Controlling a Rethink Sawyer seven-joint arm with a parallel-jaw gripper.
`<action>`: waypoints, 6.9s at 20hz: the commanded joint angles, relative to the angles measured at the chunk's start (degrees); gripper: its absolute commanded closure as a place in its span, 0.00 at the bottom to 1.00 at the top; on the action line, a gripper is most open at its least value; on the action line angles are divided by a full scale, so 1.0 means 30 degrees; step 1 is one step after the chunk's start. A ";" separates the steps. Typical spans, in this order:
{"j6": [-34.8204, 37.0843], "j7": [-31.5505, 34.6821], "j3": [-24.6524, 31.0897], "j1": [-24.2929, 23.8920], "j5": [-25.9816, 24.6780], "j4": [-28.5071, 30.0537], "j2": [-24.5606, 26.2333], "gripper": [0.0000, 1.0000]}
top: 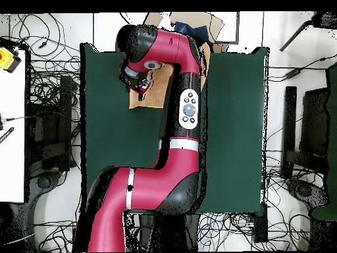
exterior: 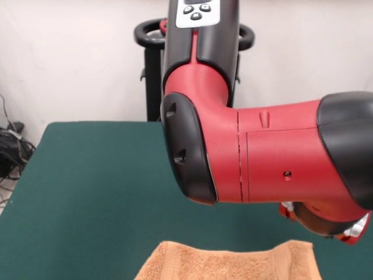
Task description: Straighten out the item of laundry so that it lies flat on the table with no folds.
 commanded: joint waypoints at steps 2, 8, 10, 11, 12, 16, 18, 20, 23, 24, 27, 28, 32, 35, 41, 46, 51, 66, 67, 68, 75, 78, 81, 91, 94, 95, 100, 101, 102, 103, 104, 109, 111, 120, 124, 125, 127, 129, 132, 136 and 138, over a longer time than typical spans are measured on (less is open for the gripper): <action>0.0164 -0.2218 0.1465 -0.0494 0.0254 0.2356 -0.0013 0.00; -0.1216 -0.2662 0.1513 -0.0543 -0.0224 0.1523 0.1083 0.00; -0.1628 -0.3124 0.1682 -0.0589 -0.0276 0.1345 0.1457 0.00; -0.1916 -0.3459 0.1763 -0.0631 -0.0335 0.1219 0.1688 0.00; -0.2240 -0.3983 0.1892 -0.0701 -0.0382 0.1112 0.1900 0.00; -0.2843 -0.5880 0.2240 -0.1004 -0.0536 0.0769 0.2604 0.00; -0.3031 -0.6361 0.2211 -0.1083 -0.0628 0.0648 0.2776 0.00; -0.3116 -0.6602 0.2116 -0.1108 -0.0664 0.0577 0.2826 0.00; -0.3087 -0.6667 0.2048 -0.1099 -0.0648 0.0540 0.2868 0.00; -0.3121 -0.6626 0.1990 -0.1084 -0.0618 0.0535 0.2853 0.00; -0.3111 -0.6347 0.1811 -0.1020 -0.0491 0.0554 0.2790 0.00; -0.3091 -0.6177 0.1725 -0.0990 -0.0444 0.0572 0.2746 0.00; -0.2921 -0.5527 0.1390 -0.0851 -0.0318 0.0608 0.2464 0.00; -0.2752 -0.5229 0.1186 -0.0802 -0.0336 0.0569 0.2303 0.00; -0.7201 -0.4404 0.0435 -0.0392 -0.1560 0.0710 0.1404 0.00; -0.8971 -0.3461 0.0013 -0.0083 -0.2158 0.2034 0.0224 0.00; -0.8927 -0.3694 0.0165 -0.0251 -0.2188 0.2496 0.0007 0.00; -0.8836 -0.3974 0.0451 -0.0451 -0.2255 0.2266 0.0451 0.00; -0.8750 -0.3960 0.0459 -0.0452 -0.2250 0.2230 0.0459 0.00; -0.8596 -0.3954 0.0478 -0.0461 -0.2226 0.2213 0.0462 0.00; -0.3967 -0.3748 0.1621 -0.0905 -0.0817 0.1685 0.1463 0.00; -0.1214 -0.3372 0.2106 -0.1092 -0.0048 0.1621 0.1793 0.00; 0.0322 -0.2947 0.2331 -0.1139 0.0525 0.1641 0.2004 0.00; -0.1654 -0.3263 0.1954 -0.0988 0.0083 0.1298 0.2123 0.00; -0.2146 -0.3274 0.1865 -0.0933 0.0019 0.1303 0.2143 0.00; -0.2293 -0.3281 0.1878 -0.0916 0.0015 0.1296 0.2202 0.00; -0.3544 -0.3224 0.1829 -0.0832 -0.0098 0.1309 0.2347 0.00; -0.3742 -0.3177 0.1823 -0.0803 -0.0111 0.1324 0.2391 0.00; -0.3848 -0.3167 0.1812 -0.0790 -0.0105 0.1342 0.2401 0.00; -0.3892 -0.3162 0.1818 -0.0771 -0.0057 0.1432 0.2366 0.00; -0.3930 -0.3214 0.1815 -0.0767 -0.0020 0.1474 0.2346 0.00; -0.3688 -0.3472 0.1826 -0.0676 0.0192 0.1804 0.2058 0.00; -0.3561 -0.3604 0.1930 -0.0657 0.0327 0.1972 0.1942 0.00; -0.1371 -0.3818 0.2694 -0.0776 0.1333 0.2678 0.1797 0.00; -0.1237 -0.4191 0.2445 -0.0944 0.1382 0.2415 0.1946 0.00; -0.1286 -0.4261 0.2378 -0.0984 0.1394 0.2357 0.2010 0.00; -0.1402 -0.4458 0.2219 -0.1074 0.1360 0.2188 0.2189 0.00; -0.1529 -0.4776 0.2090 -0.1177 0.1249 0.1980 0.2438 0.00; -0.1617 -0.5333 0.2072 -0.1295 0.1120 0.1814 0.2745 0.00; -0.1576 -0.5739 0.1996 -0.1299 0.1036 0.1866 0.2749 0.00; -0.1399 -0.5985 0.1925 -0.1364 0.0962 0.1672 0.2920 0.00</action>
